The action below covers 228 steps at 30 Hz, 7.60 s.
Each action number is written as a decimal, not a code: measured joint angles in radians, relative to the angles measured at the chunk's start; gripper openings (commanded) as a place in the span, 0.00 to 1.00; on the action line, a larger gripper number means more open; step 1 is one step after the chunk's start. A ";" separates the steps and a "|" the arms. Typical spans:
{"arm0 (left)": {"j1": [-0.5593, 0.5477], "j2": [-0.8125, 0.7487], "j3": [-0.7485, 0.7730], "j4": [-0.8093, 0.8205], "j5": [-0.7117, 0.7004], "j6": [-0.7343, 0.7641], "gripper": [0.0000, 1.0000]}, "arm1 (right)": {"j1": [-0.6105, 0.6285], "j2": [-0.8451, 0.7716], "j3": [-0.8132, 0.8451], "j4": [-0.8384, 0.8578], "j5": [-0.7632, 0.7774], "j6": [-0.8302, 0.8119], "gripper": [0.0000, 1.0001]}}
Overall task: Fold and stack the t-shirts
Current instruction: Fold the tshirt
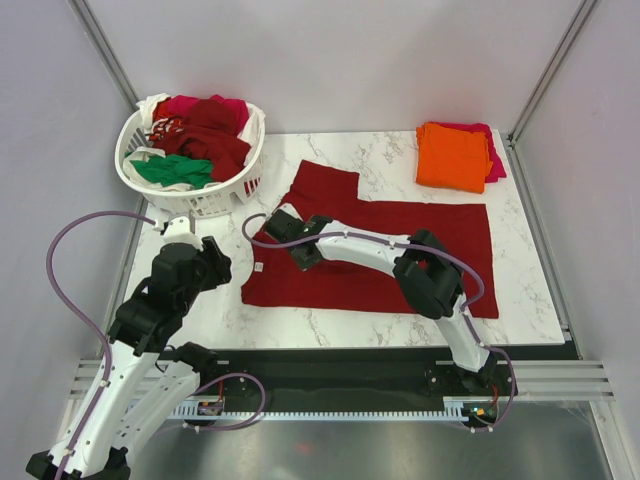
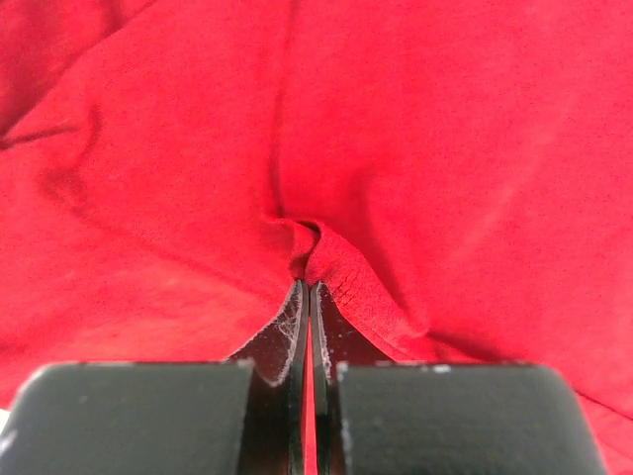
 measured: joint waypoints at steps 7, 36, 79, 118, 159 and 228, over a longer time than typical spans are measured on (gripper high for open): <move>0.000 0.009 0.000 0.000 0.000 0.000 0.61 | -0.080 -0.008 0.003 -0.004 0.039 -0.037 0.00; 0.000 0.094 0.000 0.000 -0.006 0.000 0.61 | -0.269 0.006 0.008 0.027 0.106 -0.077 0.88; -0.066 0.814 -0.076 0.251 0.264 -0.148 0.52 | -0.567 -0.691 -0.866 0.395 -0.438 0.135 0.90; 0.073 1.931 1.600 0.203 0.303 0.233 0.80 | -0.568 -1.112 -0.863 0.167 -0.420 0.098 0.94; 0.073 2.081 1.586 0.256 0.459 0.065 0.22 | -0.554 -1.024 -0.890 0.162 -0.451 0.079 0.96; 0.022 1.766 1.231 0.151 0.473 0.103 0.02 | -1.210 -0.108 -0.307 0.391 -0.217 0.190 0.12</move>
